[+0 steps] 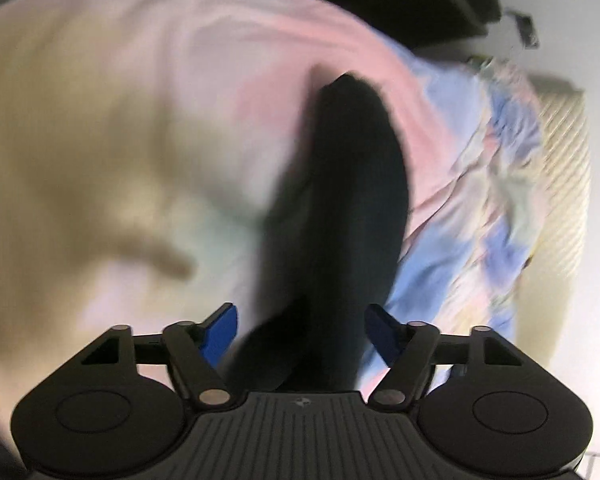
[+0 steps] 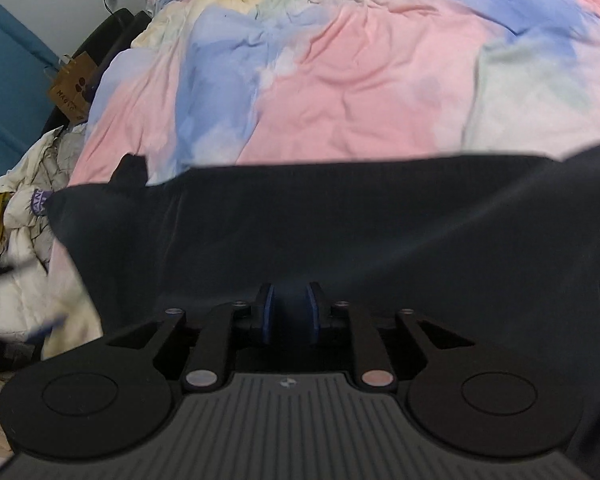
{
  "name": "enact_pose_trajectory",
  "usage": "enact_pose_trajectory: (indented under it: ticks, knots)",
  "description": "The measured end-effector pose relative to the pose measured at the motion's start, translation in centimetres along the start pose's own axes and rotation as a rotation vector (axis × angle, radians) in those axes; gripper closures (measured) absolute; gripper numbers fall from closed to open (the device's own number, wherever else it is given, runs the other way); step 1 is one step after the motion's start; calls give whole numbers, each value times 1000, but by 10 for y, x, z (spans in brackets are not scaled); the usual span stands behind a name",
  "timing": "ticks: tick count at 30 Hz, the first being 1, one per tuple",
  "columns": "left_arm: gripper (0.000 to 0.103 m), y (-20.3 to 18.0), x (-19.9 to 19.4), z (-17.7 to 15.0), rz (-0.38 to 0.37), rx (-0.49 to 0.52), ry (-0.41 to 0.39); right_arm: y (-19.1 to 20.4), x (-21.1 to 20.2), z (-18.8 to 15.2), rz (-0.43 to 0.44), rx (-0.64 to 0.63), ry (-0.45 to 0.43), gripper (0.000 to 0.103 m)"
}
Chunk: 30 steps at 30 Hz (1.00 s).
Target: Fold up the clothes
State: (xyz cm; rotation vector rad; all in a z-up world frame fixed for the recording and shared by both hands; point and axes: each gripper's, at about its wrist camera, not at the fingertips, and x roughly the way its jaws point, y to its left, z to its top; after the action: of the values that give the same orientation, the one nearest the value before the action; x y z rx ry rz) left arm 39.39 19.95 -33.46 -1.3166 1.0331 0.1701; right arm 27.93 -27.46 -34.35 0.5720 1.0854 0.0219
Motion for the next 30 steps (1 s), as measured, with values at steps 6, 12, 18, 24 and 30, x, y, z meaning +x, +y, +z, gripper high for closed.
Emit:
enact_pose_trajectory:
  ticks: [6, 12, 18, 24, 30]
  knots:
    - [50, -36, 48, 31, 103, 158, 12, 4, -5, -18, -41, 27, 29, 82]
    - [100, -101, 56, 14, 158, 527, -3, 10, -4, -19, -73, 0, 23, 81]
    - [100, -189, 80, -53, 126, 972, 55, 6, -3, -22, -84, -16, 26, 81]
    - [98, -199, 137, -147, 143, 1179, 184, -3, -15, -23, -100, -10, 28, 81]
    - [82, -170, 159, -159, 143, 1190, 251, -19, -25, -19, -131, 5, 20, 80]
